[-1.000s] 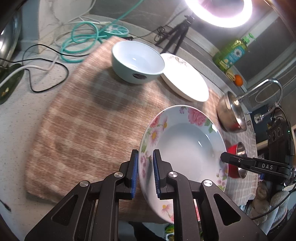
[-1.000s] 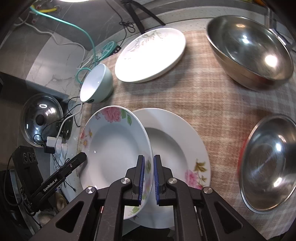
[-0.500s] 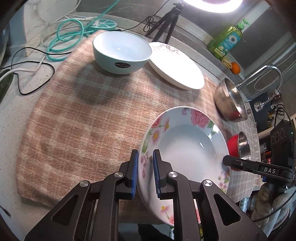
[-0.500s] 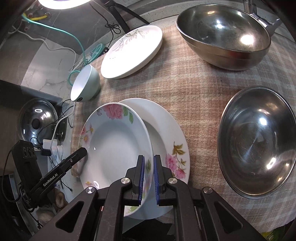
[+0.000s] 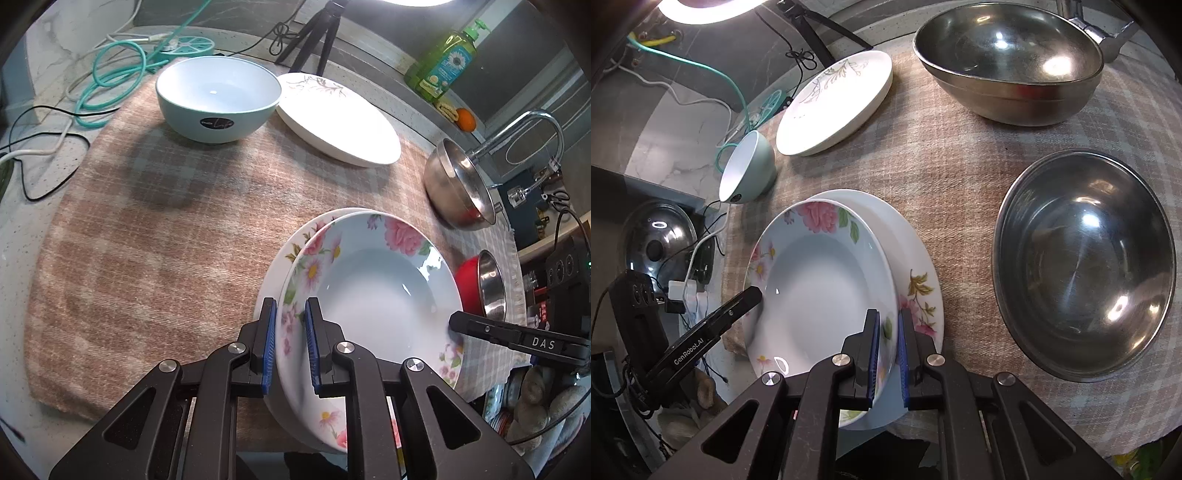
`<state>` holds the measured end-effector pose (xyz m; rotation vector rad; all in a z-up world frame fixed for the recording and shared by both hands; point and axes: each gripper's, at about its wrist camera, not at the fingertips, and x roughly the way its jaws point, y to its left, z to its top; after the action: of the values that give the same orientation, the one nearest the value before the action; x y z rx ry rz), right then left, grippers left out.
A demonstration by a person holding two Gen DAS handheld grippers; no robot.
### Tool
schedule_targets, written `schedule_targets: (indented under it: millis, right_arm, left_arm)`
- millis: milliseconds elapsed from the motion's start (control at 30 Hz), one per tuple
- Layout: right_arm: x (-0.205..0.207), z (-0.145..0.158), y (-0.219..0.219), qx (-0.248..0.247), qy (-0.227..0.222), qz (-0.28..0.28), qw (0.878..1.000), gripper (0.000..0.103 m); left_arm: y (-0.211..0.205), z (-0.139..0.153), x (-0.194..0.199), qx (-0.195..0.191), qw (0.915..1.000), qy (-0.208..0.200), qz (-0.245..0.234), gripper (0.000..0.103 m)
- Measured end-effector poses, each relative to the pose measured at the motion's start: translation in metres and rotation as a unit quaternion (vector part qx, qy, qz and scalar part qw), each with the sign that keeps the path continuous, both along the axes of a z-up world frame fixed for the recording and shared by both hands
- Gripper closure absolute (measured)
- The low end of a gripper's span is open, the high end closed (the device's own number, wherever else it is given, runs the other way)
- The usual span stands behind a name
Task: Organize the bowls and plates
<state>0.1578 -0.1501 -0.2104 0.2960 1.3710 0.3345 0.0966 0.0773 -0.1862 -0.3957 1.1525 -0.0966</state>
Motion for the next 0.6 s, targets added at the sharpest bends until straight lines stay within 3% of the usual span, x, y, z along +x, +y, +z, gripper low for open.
schedule_targets:
  millis: [600]
  right_arm:
    - [-0.0008, -0.0075, 0.0024, -0.017, 0.010, 0.001, 1.000, 0.094]
  left_arm:
    - [-0.0083, -0.0017, 0.0041, 0.019, 0.9997, -0.007, -0.014, 0.089]
